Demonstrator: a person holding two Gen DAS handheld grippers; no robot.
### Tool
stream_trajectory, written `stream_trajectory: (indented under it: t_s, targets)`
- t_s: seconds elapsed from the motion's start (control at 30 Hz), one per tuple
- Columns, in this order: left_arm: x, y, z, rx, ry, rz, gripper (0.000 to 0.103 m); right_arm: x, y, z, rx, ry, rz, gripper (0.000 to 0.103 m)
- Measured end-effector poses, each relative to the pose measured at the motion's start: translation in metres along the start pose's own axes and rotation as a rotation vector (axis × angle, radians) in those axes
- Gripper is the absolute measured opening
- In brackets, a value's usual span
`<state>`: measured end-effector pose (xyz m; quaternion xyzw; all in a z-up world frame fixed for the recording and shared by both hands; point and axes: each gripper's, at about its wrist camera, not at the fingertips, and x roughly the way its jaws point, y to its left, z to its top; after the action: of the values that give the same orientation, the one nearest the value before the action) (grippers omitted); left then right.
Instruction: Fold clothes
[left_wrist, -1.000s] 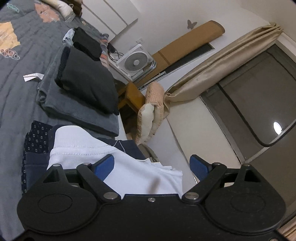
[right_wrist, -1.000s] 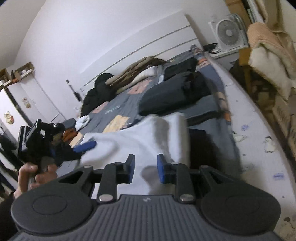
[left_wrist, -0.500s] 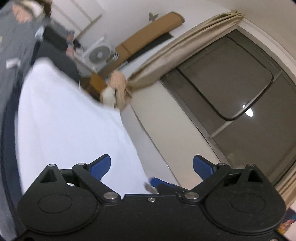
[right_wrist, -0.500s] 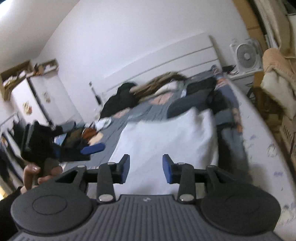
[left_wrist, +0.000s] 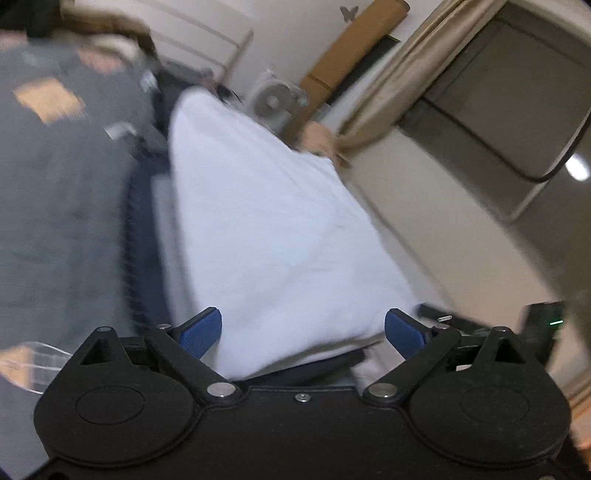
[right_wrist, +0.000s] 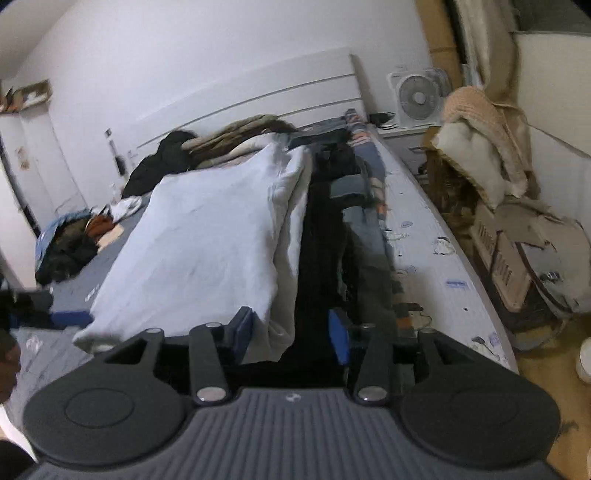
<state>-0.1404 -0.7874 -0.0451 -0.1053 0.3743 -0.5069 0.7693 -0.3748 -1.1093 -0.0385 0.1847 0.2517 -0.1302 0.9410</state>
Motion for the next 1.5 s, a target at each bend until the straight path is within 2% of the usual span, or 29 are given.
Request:
stream_trajectory:
  t_s: [0.17,0.37,0.47,0.57,0.63,0.7,0.77,0.87,0.97,1.17,1.3,1.43,1.5]
  targets:
    - [-0.03,-0.028,-0.009,0.084,-0.016,0.082,0.096,-0.017,0.038,-0.006,-0.202,-0.093,-0.075,0.044]
    - [-0.026,-0.047,-0.02,0.191,-0.002,0.162,0.097,-0.007,0.055,-0.022,-0.419,-0.067,-0.16,0.044]
    - [-0.018,-0.054,-0.026,0.246,0.009,0.199,0.097,0.003,0.059,-0.029,-0.499,-0.051,-0.171,0.044]
    - [-0.005,-0.058,-0.029,0.283,0.034,0.241,0.097,0.004,0.059,-0.033,-0.524,-0.057,-0.164,0.043]
    - [-0.004,-0.056,-0.03,0.286,0.04,0.246,0.097,0.005,0.059,-0.034,-0.558,-0.063,-0.151,0.034]
    - [-0.002,-0.054,-0.03,0.289,0.047,0.251,0.097,0.005,0.061,-0.036,-0.614,-0.079,-0.134,0.011]
    - [-0.001,-0.053,-0.031,0.291,0.054,0.256,0.097,0.002,0.063,-0.038,-0.681,-0.108,-0.125,0.009]
    - [0.001,-0.05,-0.031,0.295,0.064,0.263,0.097,-0.005,0.064,-0.043,-0.805,-0.163,-0.157,0.008]
    - [0.002,-0.048,-0.032,0.298,0.071,0.269,0.097,0.001,0.061,-0.048,-0.884,-0.131,-0.164,0.008]
    - [-0.006,-0.048,-0.029,0.293,0.069,0.277,0.097,0.005,0.054,-0.053,-0.903,-0.061,-0.172,0.007]
    - [-0.012,-0.052,-0.027,0.305,0.058,0.289,0.097,-0.004,0.04,-0.044,-0.813,-0.002,-0.222,0.009]
    - [-0.007,-0.067,-0.032,0.452,0.025,0.36,0.095,-0.034,0.039,-0.024,-0.596,-0.077,-0.163,0.015]
    - [-0.002,-0.074,-0.039,0.553,0.024,0.397,0.081,-0.045,0.047,-0.019,-0.524,-0.116,-0.123,0.027]
